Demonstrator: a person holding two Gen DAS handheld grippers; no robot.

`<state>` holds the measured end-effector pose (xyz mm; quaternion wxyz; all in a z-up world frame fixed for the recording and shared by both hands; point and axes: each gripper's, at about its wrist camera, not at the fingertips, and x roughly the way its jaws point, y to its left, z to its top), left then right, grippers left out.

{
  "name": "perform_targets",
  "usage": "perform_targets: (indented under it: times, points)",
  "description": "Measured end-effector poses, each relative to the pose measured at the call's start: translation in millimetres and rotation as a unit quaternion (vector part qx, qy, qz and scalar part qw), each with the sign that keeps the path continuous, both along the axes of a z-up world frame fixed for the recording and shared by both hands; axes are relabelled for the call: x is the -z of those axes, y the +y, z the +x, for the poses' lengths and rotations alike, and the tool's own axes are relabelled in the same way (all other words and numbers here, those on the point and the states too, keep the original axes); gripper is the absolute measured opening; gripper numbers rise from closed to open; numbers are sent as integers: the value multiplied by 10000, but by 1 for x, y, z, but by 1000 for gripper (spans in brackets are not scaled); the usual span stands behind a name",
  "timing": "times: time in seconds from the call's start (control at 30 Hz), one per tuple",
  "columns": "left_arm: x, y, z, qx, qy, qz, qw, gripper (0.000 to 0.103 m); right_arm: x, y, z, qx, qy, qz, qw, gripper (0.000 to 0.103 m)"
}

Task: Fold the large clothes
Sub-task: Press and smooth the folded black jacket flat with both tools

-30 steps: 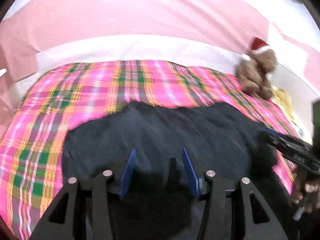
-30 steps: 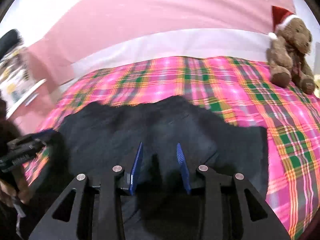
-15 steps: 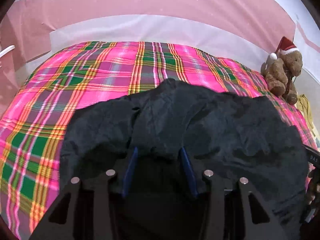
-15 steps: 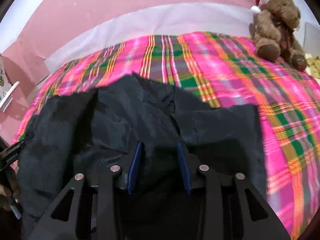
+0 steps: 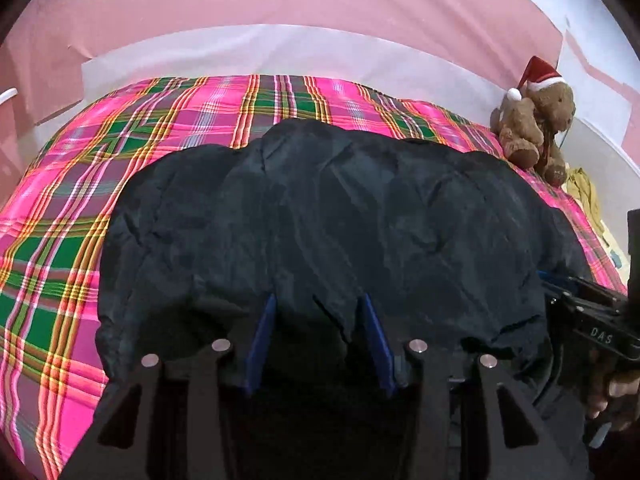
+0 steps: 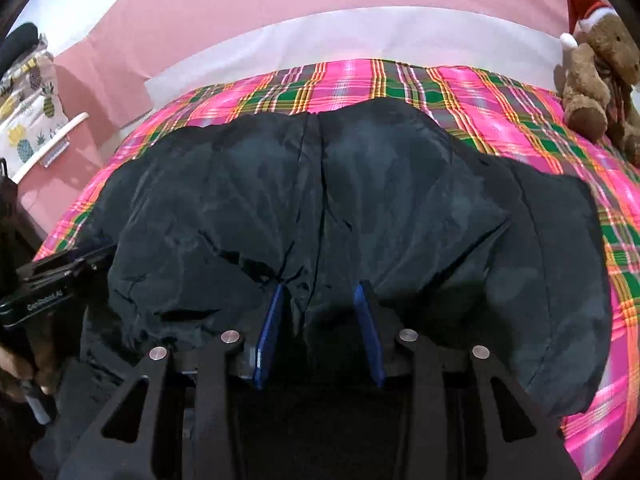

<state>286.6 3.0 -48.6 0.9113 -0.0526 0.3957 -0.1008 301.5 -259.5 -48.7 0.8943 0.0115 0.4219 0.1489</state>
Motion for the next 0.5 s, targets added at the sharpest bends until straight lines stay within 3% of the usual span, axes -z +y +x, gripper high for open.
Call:
perform_targets:
  times: [0.1,0.2,0.33,0.4,0.5]
  points:
    - [-17,3,-11,-51,59,-160,9998,43,-27,1,-24,-51,-163,211,9996,37]
    - [-36,-6,-36,238,-105,-430,9987,43,-33,4,-48,-213,-212,293,9991,37]
    - [-23,-32,-55,668,67,-376,9970,43,-3,14,-50,-274,135,246,9992,37]
    - [-1,-42,-48,567,276,-164,9979,44,19,17,-39,-242,326,121,9991,37]
    - [12,-45,-37,432,359,-154,9983,44,31,20,-33,-227,241,44,9994,37]
